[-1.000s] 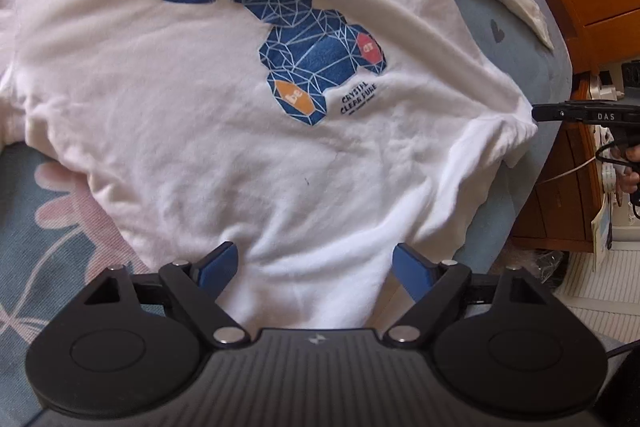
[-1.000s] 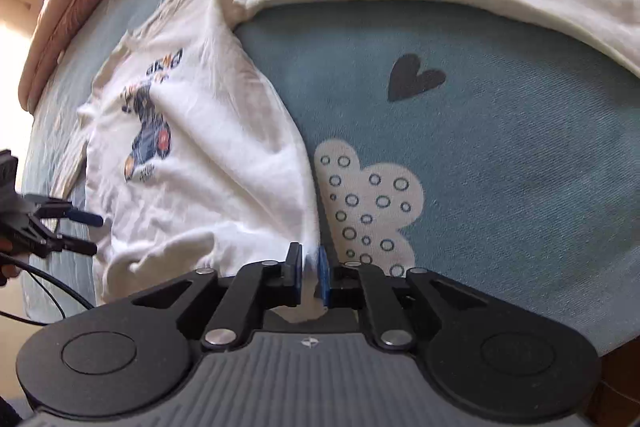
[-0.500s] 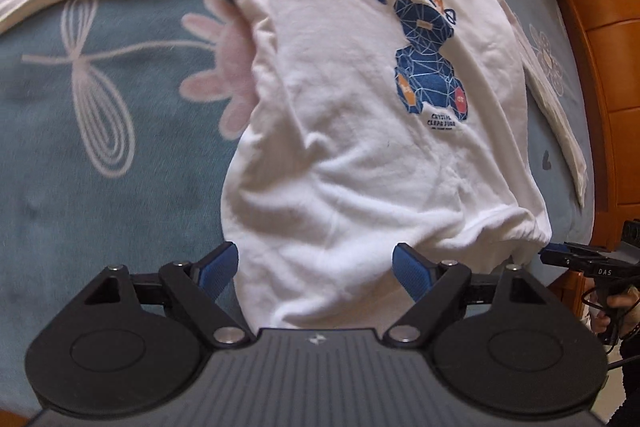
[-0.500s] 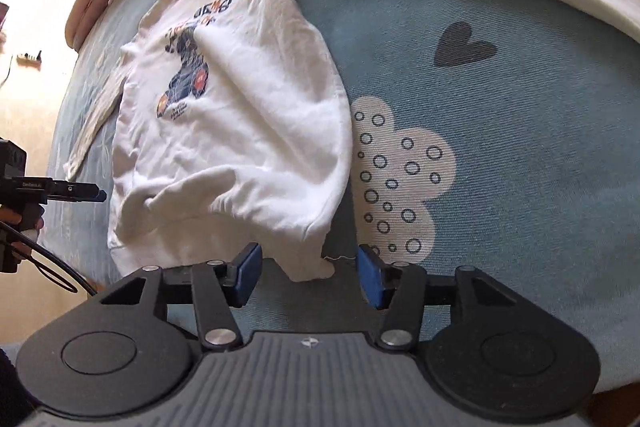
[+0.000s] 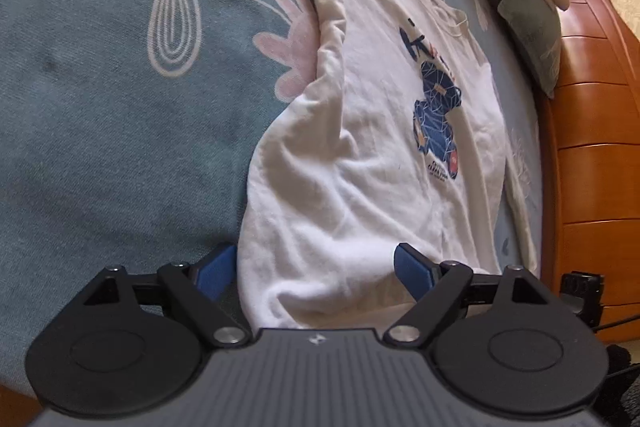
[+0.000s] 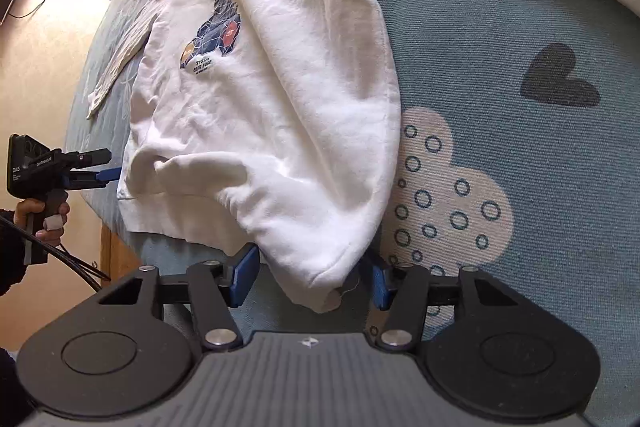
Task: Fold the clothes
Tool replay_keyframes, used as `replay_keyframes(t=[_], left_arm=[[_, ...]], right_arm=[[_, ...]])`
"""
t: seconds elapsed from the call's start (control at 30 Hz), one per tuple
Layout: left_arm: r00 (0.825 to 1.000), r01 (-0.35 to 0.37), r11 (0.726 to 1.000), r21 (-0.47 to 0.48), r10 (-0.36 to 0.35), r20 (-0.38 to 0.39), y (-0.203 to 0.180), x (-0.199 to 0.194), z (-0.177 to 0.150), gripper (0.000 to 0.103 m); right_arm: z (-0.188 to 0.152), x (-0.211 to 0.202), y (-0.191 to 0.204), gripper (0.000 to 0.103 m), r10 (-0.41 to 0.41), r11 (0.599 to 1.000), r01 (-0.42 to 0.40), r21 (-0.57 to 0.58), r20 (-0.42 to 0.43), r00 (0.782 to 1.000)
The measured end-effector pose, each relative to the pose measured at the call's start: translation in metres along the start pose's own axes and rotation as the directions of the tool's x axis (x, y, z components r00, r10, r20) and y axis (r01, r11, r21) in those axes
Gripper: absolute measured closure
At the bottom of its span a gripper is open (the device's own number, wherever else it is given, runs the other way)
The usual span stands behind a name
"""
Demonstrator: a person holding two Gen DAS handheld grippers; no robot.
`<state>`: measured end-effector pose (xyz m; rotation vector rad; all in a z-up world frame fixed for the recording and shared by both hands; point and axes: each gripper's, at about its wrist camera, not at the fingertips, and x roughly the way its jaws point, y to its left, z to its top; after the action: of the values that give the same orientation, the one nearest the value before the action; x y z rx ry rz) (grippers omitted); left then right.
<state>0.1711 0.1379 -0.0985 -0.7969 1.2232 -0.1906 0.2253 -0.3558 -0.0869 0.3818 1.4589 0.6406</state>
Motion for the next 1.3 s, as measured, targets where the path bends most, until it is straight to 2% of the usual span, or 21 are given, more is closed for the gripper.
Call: replay_keyframes(t=[0.13,0.2,0.23,0.3,0.33,0.37,0.47,0.57,0.63,0.73,0.87,0.93,1.03,1.1,1.13,1.2,1.23,1.27,1.3], left_arm=[[0.997,0.065,0.998,-0.017,-0.064,0.047,0.005,0.004,0.009,0.02],[0.989,0.125,0.99,-0.066,-0.119,0.088,0.016,0.002,0.001,0.02],[0.982,0.171,0.976,-0.133,-0.158,0.103,0.026,0.001,-0.008,0.022],[0.966,0.253,0.93,-0.266,-0.227,0.125,0.045,0.001,-0.028,0.026],[0.958,0.284,0.901,-0.329,-0.254,0.13,0.054,0.002,-0.04,0.032],[0.957,0.291,0.891,-0.347,-0.263,0.126,0.057,0.004,-0.047,0.038],[0.955,0.296,0.895,-0.333,-0.278,0.1,0.055,0.012,-0.037,0.039],[0.952,0.304,0.924,-0.231,-0.304,0.037,0.044,0.021,-0.012,0.039],[0.946,0.319,0.927,-0.197,-0.324,0.004,0.042,0.027,-0.002,0.039],[0.944,0.328,0.928,-0.178,-0.331,0.015,0.041,0.026,-0.007,0.041],[0.939,0.343,0.916,-0.209,-0.333,0.081,0.042,0.023,-0.035,0.045],[0.944,0.329,0.93,-0.165,-0.327,0.039,0.035,0.028,-0.027,0.044],[0.942,0.329,0.941,-0.081,-0.333,-0.048,0.022,0.041,0.004,0.044],[0.947,0.308,0.951,-0.022,-0.309,-0.085,0.011,0.046,0.014,0.047],[0.949,0.304,0.952,-0.037,-0.306,-0.069,0.013,0.045,0.009,0.047],[0.953,0.298,0.952,-0.073,-0.301,-0.033,0.019,0.041,-0.003,0.053],[0.955,0.295,0.951,-0.091,-0.297,-0.014,0.022,0.039,-0.009,0.063],[0.957,0.287,0.952,-0.109,-0.289,-0.01,0.025,0.04,-0.012,0.079],[0.96,0.278,0.952,-0.127,-0.281,-0.006,0.029,0.04,-0.014,0.088]], right_arm=[[0.001,-0.002,-0.01,0.041,0.045,0.998,-0.046,0.042,0.004,0.999],[0.001,-0.002,-0.013,0.041,0.06,0.996,-0.06,0.059,0.006,0.998],[0.001,-0.002,-0.014,0.041,0.065,0.996,-0.065,0.065,0.005,0.998],[0.001,-0.002,-0.013,0.041,0.066,0.996,-0.066,0.063,0.004,0.998],[0.001,-0.002,-0.013,0.04,0.067,0.996,-0.067,0.062,0.004,0.998],[0.001,-0.002,-0.013,0.04,0.068,0.996,-0.069,0.062,0.006,0.998],[0.0,-0.001,-0.014,0.039,0.074,0.995,-0.075,0.071,0.015,0.997],[-0.001,-0.001,-0.015,0.039,0.083,0.993,-0.085,0.079,0.024,0.996],[-0.001,-0.001,-0.017,0.038,0.092,0.992,-0.095,0.088,0.03,0.995],[-0.001,-0.001,-0.019,0.038,0.098,0.99,-0.101,0.096,0.035,0.995],[-0.002,-0.002,-0.016,0.038,0.088,0.992,-0.091,0.091,0.038,0.995],[-0.002,-0.002,-0.013,0.038,0.073,0.994,-0.076,0.079,0.037,0.997],[0.001,0.0,-0.007,0.037,0.069,0.997,-0.071,0.044,0.034,0.997],[0.003,0.002,-0.007,0.036,0.084,0.996,-0.086,0.04,0.042,0.996],[0.004,0.002,-0.008,0.036,0.091,0.995,-0.093,0.044,0.049,0.995],[0.003,0.002,-0.009,0.036,0.1,0.993,-0.103,0.063,0.059,0.993],[0.001,0.001,-0.01,0.036,0.103,0.991,-0.107,0.074,0.063,0.993],[0.0,0.0,-0.01,0.036,0.106,0.991,-0.11,0.082,0.061,0.993],[-0.002,0.0,-0.011,0.036,0.109,0.99,-0.114,0.086,0.058,0.992]])
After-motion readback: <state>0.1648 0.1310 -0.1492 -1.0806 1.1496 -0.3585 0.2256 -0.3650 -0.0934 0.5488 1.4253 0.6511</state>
